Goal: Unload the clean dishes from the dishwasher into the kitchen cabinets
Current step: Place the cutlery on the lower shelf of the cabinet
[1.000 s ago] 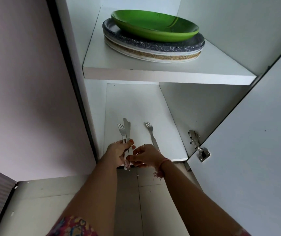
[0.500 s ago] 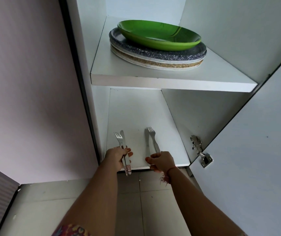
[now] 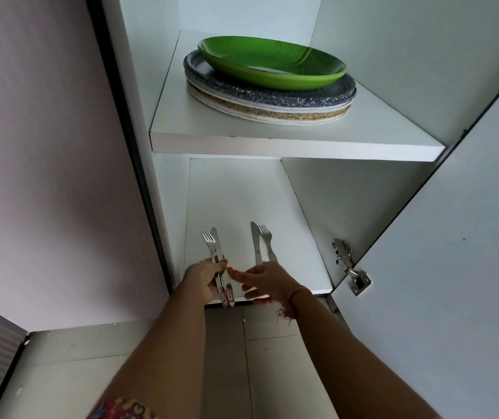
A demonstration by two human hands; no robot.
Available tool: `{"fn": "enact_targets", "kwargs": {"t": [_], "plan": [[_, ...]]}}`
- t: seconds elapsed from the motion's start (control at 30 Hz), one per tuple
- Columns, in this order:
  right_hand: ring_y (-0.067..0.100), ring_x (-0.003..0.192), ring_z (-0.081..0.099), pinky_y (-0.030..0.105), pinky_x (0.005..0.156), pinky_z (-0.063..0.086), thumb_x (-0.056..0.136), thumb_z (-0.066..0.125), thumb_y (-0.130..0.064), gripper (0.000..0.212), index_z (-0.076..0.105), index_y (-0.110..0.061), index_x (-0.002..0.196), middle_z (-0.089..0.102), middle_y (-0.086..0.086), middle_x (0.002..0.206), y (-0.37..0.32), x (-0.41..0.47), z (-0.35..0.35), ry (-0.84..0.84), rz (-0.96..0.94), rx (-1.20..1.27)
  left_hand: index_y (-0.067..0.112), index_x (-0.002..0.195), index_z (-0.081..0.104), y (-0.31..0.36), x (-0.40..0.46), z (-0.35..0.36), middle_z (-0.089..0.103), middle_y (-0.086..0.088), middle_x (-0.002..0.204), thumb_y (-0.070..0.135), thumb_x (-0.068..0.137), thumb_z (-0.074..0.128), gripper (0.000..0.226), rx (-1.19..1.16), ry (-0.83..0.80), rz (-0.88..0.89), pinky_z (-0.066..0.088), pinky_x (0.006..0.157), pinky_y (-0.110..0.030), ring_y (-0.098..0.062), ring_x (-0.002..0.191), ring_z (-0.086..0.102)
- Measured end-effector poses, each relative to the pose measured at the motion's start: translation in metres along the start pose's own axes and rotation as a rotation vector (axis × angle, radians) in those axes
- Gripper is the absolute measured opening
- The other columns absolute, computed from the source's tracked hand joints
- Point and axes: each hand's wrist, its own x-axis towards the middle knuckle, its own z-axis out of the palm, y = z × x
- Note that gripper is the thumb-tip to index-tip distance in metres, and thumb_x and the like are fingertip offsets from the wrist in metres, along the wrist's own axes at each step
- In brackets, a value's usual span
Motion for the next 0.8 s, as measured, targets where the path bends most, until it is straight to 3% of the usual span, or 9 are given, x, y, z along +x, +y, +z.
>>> {"fn": "enact_targets", "kwargs": {"t": [0.1,0.23,0.37,0.57,0.7,0.8], "plan": [[0.008,0.074,0.072,0.018,0.057,0.054,0.079,0.076,-0.033,0.021,0.07,-0.016,0.089,0.075,-0.001,0.082,-0.001,-0.004,0.004,-0.23,0.082,0.111,0.0,0.113,0.059,0.001,0.0,0.003,0.062,-0.011,0.084,0.002,0.092,0.055,0.021,-0.052,-0.029,-0.001,0.05,0.079,-0.044,-0.021,0.078,0.061],[0.012,0.079,0.073,0.02,0.066,0.057,0.079,0.075,-0.014,0.011,0.073,-0.01,0.089,0.076,0.004,0.085,0.007,-0.001,0.002,-0.25,0.095,0.265,-0.002,0.113,0.058,0.0,0.0,0.005,0.062,-0.014,0.089,0.0,0.094,0.051,0.02,-0.037,-0.038,0.025,0.052,0.072,-0.041,-0.021,0.08,0.063],[0.015,0.081,0.073,0.022,0.07,0.058,0.078,0.075,-0.014,0.017,0.071,-0.007,0.093,0.075,0.009,0.091,0.013,0.004,0.0,-0.142,0.088,0.379,-0.006,0.111,0.058,0.002,0.001,0.004,0.064,-0.021,0.097,-0.006,0.094,0.047,0.021,0.003,0.013,0.028,0.053,0.067,-0.039,-0.028,0.081,0.063],[0.015,0.069,0.07,0.02,0.059,0.057,0.079,0.074,-0.009,0.018,0.067,0.001,0.093,0.071,0.011,0.079,0.017,0.009,0.006,0.12,0.087,0.484,-0.005,0.118,0.054,0.002,0.001,0.006,0.056,-0.021,0.112,-0.006,0.096,0.044,0.025,-0.023,0.076,0.019,0.046,0.093,-0.044,-0.032,0.107,0.059],[0.019,0.071,0.068,0.021,0.059,0.058,0.081,0.071,-0.001,0.016,0.066,0.007,0.094,0.069,0.013,0.08,0.024,0.012,0.006,0.277,0.124,0.66,-0.006,0.107,0.058,0.003,0.003,0.002,0.056,-0.014,0.093,-0.006,0.094,0.047,0.017,-0.066,0.093,0.022,0.046,0.082,-0.042,-0.021,0.08,0.059],[0.02,0.069,0.066,0.021,0.058,0.059,0.081,0.07,0.0,0.011,0.065,0.007,0.088,0.068,0.015,0.079,0.027,0.014,0.004,0.352,0.116,0.72,-0.007,0.116,0.057,0.003,0.007,-0.002,0.055,-0.009,0.081,-0.005,0.093,0.05,0.024,-0.101,0.112,0.047,0.045,0.087,-0.042,-0.018,0.071,0.055]]}}
